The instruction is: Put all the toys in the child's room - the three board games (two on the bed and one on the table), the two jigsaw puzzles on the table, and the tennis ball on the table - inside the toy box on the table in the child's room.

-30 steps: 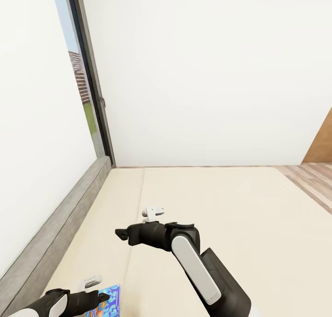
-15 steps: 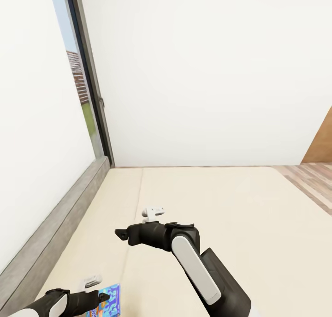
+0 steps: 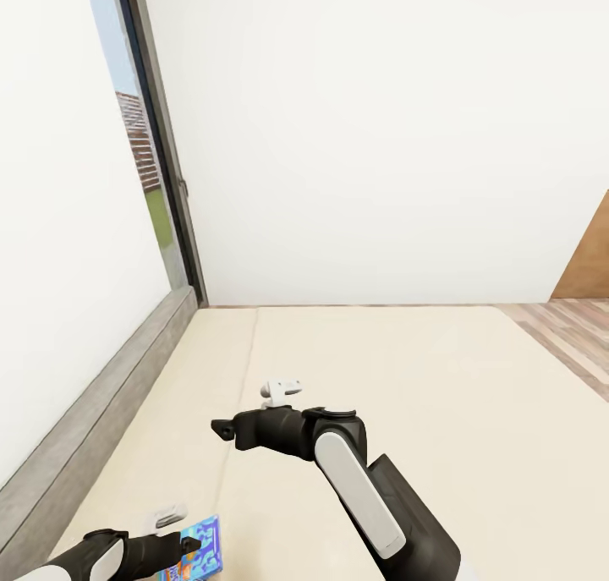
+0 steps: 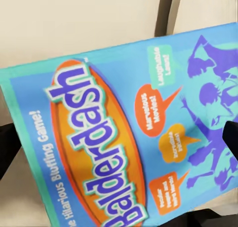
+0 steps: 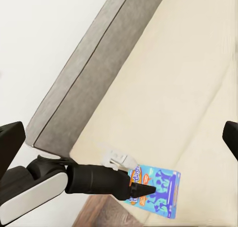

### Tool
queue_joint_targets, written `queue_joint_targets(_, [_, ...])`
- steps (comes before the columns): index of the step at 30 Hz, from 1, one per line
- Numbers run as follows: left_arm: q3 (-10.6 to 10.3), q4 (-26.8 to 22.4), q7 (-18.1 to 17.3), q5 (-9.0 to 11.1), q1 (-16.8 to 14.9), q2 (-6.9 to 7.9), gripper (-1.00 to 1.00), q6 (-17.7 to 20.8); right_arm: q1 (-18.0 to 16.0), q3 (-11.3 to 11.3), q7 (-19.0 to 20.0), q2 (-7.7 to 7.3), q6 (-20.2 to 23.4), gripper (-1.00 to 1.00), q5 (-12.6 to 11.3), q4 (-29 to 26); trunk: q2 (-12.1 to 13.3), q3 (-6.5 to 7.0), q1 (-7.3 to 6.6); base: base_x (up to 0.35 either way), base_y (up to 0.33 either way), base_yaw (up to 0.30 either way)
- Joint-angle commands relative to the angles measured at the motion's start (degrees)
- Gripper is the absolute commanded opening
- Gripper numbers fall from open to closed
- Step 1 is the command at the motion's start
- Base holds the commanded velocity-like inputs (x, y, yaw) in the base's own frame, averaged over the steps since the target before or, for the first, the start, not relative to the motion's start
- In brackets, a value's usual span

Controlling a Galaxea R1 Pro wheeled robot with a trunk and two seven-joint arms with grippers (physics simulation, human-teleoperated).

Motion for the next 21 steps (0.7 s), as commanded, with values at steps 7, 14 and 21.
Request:
queue_joint_targets(7, [-0.37,-0.07,-0.07,0.62,-0.03,0.04,1.0,0.4,-0.05,0.03,-0.57,0.01,0.11,1.0,-0.58,-0.05,-0.03,-0.06,0.0,0.0,-0.118,0.0])
queue_joint_targets(14, [-0.37,-0.07,-0.07,0.62,-0.03,0.04,1.0,0.4,-0.05,0.03,-0.56,0.01,0.11,1.0,-0.58,-0.05,-0.03,-0.06,0.0,0.0,-0.135,0.0])
queue_joint_targets(21, [-0.37,-0.07,-0.07,0.62,-0.03,0.04,1.0,0.4,-0.05,0.03,-0.55,0.01,0.11,1.0,-0.58,-0.05,-0.03,-0.06,0.0,0.0,-0.126,0.0])
